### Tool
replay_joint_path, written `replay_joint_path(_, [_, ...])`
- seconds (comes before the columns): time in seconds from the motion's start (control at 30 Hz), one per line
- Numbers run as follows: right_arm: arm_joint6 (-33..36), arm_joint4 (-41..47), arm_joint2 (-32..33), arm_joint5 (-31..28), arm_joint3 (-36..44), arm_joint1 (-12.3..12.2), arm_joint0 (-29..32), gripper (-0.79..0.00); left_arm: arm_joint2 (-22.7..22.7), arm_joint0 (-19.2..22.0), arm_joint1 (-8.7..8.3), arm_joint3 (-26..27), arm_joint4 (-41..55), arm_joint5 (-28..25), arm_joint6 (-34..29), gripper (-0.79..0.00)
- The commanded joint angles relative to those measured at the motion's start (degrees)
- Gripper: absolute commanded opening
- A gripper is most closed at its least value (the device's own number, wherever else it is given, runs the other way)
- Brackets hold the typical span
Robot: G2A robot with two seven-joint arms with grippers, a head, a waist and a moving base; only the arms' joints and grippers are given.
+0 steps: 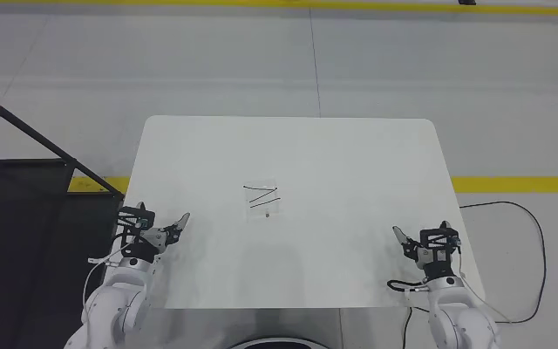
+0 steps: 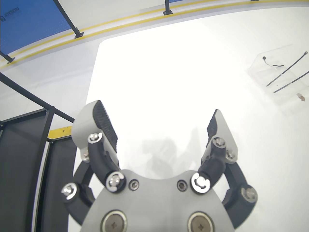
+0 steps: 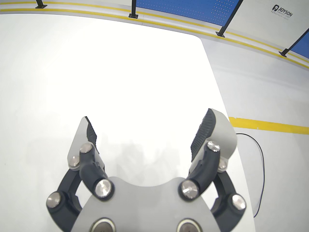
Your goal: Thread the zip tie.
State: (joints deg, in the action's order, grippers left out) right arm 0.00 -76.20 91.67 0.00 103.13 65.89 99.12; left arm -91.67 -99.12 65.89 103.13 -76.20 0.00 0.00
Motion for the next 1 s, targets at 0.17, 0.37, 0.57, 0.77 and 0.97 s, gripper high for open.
replay_joint_path(0.17, [0.0, 0.0, 0.0, 0.0, 0.0, 0.0, 0.0, -0.001, 0.0, 0.0, 0.0, 0.0, 0.0, 0.0, 0.0, -0.001])
replay_joint_path(0.37, [3.76, 3.74, 0.84, -8.41, 1.0, -0.31, -1.15, 0.0, -1.45, -0.68, 0.01, 1.05, 3.88, -4.0, 1.66, 0.0])
replay_joint_path(0.57, [13.67, 10.84, 1.75, -20.52, 4.41, -0.92, -2.41, 0.0, -4.84, -1.29, -0.41, 1.28, 11.17, -14.96, 2.23, 0.0])
replay_joint_path(0.77, [29.37, 23.43, 0.92, -30.54, 6.38, -1.64, -6.61, 0.0, -8.01, -1.81, -0.89, 0.78, 17.22, -25.1, 2.74, 0.0])
replay_joint_path(0.97, [45.58, 37.41, -2.71, -32.81, 5.63, -2.24, -13.66, 0.0, -10.99, -2.49, -1.24, 0.47, 22.61, -30.4, 1.59, 0.0])
